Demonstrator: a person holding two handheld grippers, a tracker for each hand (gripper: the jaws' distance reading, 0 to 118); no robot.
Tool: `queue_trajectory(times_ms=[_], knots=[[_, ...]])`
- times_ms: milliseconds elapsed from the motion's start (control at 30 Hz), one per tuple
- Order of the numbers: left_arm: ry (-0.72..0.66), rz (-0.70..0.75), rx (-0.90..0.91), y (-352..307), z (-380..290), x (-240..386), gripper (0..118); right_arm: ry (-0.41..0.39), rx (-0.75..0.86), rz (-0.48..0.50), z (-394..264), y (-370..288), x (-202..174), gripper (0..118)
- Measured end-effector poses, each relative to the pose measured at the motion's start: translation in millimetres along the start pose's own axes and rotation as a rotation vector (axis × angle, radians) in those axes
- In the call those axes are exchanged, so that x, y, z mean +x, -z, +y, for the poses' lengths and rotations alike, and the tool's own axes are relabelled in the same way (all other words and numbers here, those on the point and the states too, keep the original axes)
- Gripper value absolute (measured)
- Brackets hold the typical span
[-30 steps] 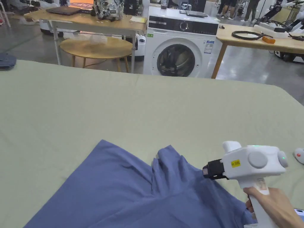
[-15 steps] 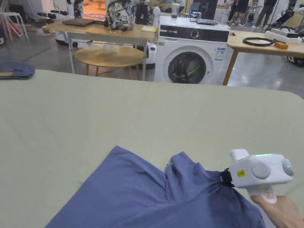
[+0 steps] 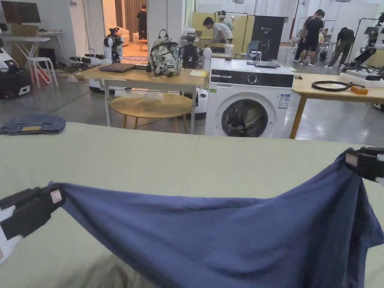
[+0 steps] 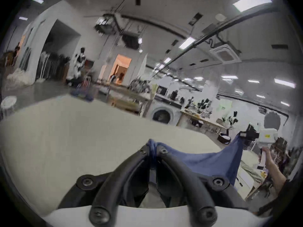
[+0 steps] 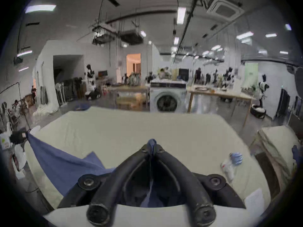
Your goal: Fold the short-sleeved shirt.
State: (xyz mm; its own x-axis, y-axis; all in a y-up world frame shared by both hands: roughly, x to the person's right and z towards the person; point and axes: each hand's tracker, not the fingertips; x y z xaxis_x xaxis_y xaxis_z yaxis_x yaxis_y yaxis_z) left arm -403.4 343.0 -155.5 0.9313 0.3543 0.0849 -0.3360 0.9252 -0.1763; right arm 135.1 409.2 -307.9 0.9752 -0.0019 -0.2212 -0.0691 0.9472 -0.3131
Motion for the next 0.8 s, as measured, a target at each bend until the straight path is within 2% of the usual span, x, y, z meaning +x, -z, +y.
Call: queue_trajectory(times_ms=[133, 267, 500, 700, 800], knots=[[0.022, -0.015, 0.049, 43.0, 61.0, -1.2, 0, 0.048, 0.110, -0.039, 48.3, -5.7, 11.8, 1], [0.074, 0.004, 0.111, 74.4, 118.2, 1.1, 0, 0.054, 0.209, -0.085, 94.4, -1.7, 19.0, 1], [0.104, 0.060, 0.130, 119.3, 198.0, -9.9, 0, 0.067, 0.228, -0.128, 170.2, 41.1, 19.0, 1], [0.197, 0.150, 0.077, 155.2, 251.4, -7.0, 0, 0.015, 0.208, -0.207, 217.8, 89.9, -0.3, 1], [0.258, 0.191, 0.081, 165.4, 266.8, -5.1, 0, 0.018, 0.207, -0.216, 236.6, 114.4, -6.8, 1]])
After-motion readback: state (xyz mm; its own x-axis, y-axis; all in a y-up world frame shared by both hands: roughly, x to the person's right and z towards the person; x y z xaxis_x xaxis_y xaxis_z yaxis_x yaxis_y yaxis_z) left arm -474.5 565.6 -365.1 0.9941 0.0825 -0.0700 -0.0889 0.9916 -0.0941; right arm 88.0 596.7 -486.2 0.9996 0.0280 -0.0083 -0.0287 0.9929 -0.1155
